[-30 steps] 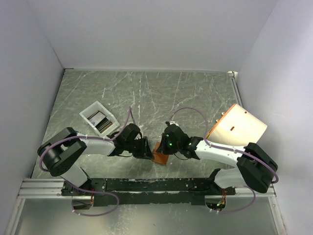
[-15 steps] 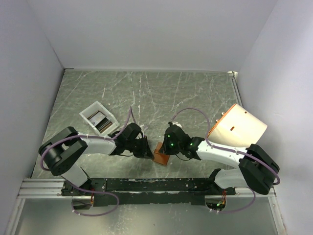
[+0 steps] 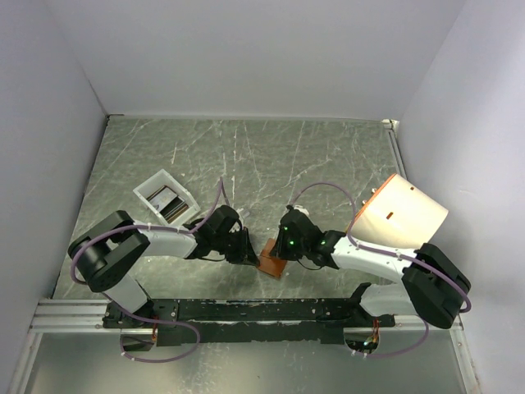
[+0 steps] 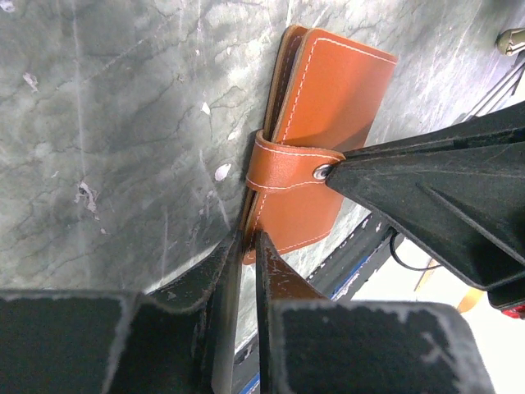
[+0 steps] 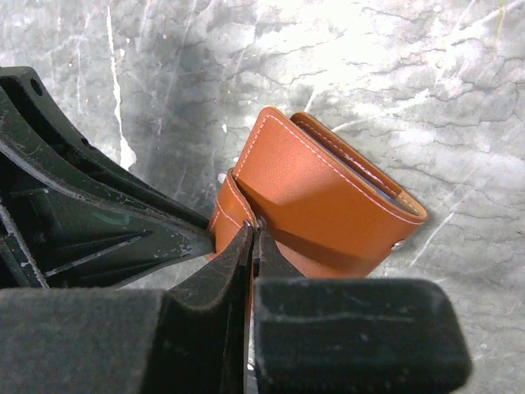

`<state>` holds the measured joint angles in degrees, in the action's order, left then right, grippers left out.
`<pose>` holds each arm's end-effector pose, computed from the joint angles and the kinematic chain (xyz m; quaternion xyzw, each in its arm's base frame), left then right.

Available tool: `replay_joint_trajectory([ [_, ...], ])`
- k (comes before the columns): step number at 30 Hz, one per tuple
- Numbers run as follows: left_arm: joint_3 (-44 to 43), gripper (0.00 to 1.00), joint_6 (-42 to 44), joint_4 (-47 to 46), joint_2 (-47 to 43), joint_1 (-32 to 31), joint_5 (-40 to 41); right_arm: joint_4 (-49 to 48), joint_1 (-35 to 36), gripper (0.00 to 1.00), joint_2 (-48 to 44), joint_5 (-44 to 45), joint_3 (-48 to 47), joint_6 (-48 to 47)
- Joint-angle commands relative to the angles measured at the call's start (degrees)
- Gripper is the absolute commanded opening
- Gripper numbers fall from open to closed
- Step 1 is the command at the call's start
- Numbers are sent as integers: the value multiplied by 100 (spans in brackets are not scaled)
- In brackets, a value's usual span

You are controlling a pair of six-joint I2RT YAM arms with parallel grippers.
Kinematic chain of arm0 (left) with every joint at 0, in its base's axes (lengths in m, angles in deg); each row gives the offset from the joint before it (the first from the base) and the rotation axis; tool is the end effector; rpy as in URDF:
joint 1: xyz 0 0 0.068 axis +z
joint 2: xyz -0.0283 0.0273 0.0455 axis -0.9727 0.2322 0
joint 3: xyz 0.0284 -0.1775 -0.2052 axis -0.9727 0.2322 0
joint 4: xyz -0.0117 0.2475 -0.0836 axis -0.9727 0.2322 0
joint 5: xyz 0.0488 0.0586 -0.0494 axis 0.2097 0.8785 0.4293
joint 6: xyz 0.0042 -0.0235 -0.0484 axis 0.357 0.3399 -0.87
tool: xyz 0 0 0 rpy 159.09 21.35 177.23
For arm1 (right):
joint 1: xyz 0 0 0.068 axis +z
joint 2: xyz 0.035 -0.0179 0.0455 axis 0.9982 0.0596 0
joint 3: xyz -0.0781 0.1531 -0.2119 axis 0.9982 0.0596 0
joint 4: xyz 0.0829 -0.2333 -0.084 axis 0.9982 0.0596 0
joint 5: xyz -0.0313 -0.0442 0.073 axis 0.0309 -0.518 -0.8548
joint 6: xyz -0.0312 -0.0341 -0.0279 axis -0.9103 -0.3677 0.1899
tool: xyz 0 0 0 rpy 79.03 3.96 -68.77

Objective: Put the credit cards into the card holder
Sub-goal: Close the card holder at the center of the board.

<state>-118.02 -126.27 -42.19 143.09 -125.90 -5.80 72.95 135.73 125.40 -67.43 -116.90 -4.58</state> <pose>0.1740 -0.2224 0.1218 0.0263 0.9178 -0.3870 0.0841 0.1519 0.1746 0.1621 0.0260 0.9399 0.2570 0.2234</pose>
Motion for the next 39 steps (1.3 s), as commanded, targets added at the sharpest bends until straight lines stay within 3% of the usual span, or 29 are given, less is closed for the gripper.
replay_joint_trajectory([
  [1,-13,21,161,375,188,-35,341,179,-100,0,-38,199,162,109],
  [13,-37,22,155,452,50,-41,409,214,-142,0,105,66,200,136],
  [23,-728,31,322,575,-577,-43,610,195,-151,0,220,48,278,173],
  [33,-1292,11,596,-7,282,-55,105,134,-229,0,320,-48,343,277],
  [39,-1255,7,644,3,499,-71,-12,23,-460,0,351,-340,437,293],
])
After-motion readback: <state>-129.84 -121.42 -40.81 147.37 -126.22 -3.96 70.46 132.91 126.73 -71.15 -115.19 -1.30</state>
